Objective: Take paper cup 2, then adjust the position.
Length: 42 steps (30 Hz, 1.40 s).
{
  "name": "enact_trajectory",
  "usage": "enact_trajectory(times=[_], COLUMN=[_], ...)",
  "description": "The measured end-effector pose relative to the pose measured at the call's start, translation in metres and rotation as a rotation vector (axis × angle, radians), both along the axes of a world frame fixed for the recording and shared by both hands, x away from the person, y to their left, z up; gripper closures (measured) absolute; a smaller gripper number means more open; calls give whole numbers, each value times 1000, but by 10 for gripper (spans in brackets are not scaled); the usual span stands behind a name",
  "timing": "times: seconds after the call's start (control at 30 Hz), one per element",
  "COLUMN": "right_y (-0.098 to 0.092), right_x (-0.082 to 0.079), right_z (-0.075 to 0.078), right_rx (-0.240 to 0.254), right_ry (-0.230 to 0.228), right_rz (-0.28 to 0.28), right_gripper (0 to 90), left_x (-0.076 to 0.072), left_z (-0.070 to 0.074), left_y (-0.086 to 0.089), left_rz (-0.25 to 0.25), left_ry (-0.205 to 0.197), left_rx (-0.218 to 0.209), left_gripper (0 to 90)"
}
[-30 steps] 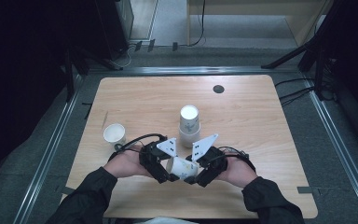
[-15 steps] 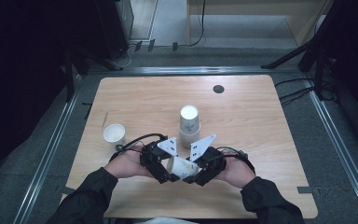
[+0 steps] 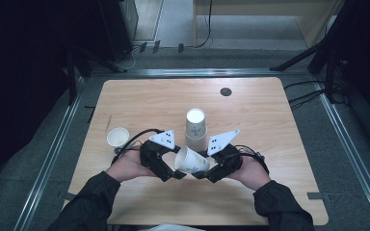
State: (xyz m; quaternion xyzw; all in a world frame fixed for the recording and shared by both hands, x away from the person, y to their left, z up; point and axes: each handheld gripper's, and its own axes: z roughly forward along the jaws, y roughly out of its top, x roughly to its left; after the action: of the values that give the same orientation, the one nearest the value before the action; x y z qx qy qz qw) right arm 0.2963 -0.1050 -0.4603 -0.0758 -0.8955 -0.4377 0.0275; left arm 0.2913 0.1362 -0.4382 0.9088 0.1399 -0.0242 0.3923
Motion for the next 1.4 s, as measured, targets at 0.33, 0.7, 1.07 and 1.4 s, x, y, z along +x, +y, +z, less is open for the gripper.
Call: enact_trajectory(times=[0.33,0.7,1.07,1.4], right_y=[-5,-1,1,5], right_x=[2,0,0,-1], right_z=[8,8,8,5], right_rx=[113,135,149,135], right_ry=[31,43,51,67], right_rz=[-12,5,8,17], right_gripper=[337,336,337,331], left_x=[3,0,0,-1], left_z=[5,7,6,7], left_y=[7,2,3,3], left_rz=[37,46,63,61], left_ry=[34,32,60,65], left_rx=[-135,-187,-237,-231], left_gripper=[128,136,159,231])
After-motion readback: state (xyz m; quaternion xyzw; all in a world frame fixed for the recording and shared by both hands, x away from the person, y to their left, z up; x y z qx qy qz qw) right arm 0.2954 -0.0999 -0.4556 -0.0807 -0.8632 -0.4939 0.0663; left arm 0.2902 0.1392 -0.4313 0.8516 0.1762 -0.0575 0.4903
